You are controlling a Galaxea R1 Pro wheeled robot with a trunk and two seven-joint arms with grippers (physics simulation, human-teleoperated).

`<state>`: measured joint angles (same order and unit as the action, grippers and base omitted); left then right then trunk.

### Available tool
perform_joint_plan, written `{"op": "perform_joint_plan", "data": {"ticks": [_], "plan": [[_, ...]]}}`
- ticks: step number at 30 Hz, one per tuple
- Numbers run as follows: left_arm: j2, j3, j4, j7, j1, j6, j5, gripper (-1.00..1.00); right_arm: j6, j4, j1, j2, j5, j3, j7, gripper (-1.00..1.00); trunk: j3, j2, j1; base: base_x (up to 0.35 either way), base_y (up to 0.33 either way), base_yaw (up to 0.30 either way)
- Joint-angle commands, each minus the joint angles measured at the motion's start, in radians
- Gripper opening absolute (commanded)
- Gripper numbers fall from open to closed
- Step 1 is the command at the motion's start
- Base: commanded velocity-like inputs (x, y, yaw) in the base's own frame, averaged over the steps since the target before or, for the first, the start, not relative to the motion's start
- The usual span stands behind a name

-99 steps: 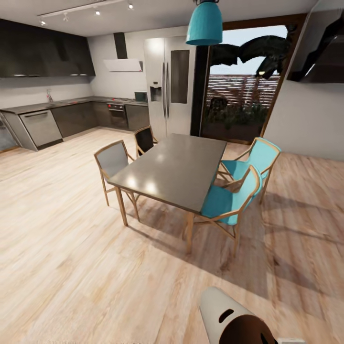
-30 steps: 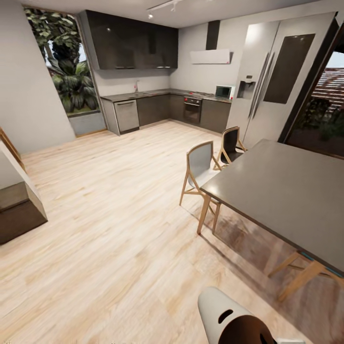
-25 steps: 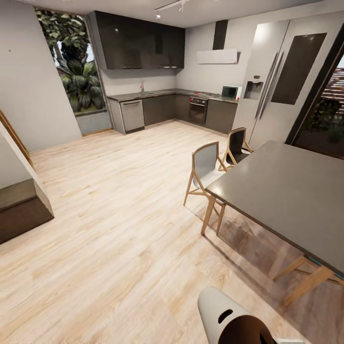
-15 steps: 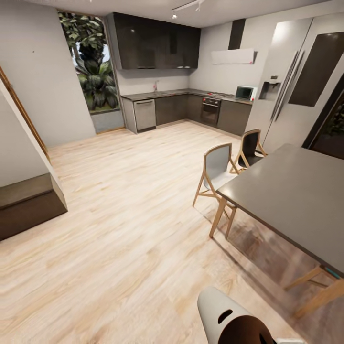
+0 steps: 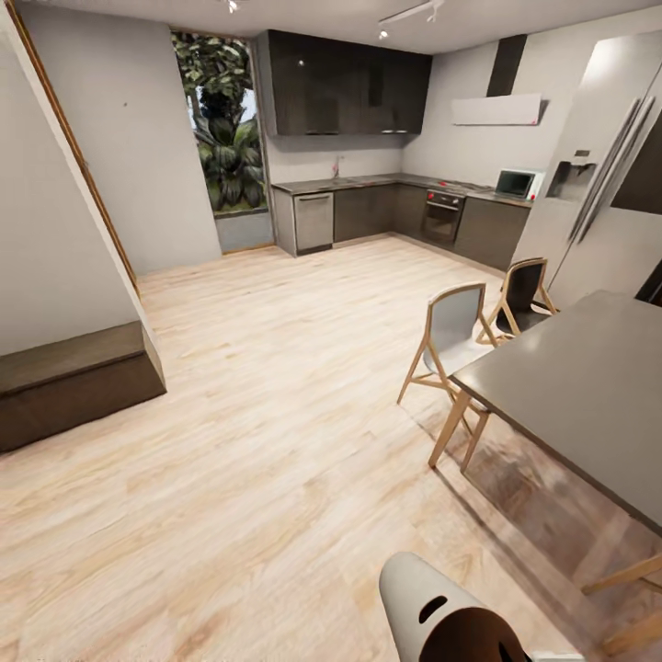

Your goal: Put the three can of soda from the living room inside the tash can in the kitchen.

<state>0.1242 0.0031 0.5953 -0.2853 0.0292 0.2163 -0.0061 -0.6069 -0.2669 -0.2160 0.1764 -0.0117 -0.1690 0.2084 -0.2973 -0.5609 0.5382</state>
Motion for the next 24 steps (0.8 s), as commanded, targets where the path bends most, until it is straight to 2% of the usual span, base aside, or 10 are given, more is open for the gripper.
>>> {"op": "perform_joint_plan", "data": {"ticks": [1,24], "plan": [[0.0,0.0,0.0,0.0,0.0,0.0,0.0,1.0,-0.001,-0.002,0.0,0.0,0.001,-0.003,0.006,-1.0,0.001,0.0,0.0,0.0,0.0,0.245],[0.0,0.0,0.0,0.0,0.0,0.0,0.0,1.0,-0.001,-0.002,0.0,-0.002,0.001,-0.001,0.006,-1.0,0.02,0.0,0.0,0.0,0.0,0.226]]}}
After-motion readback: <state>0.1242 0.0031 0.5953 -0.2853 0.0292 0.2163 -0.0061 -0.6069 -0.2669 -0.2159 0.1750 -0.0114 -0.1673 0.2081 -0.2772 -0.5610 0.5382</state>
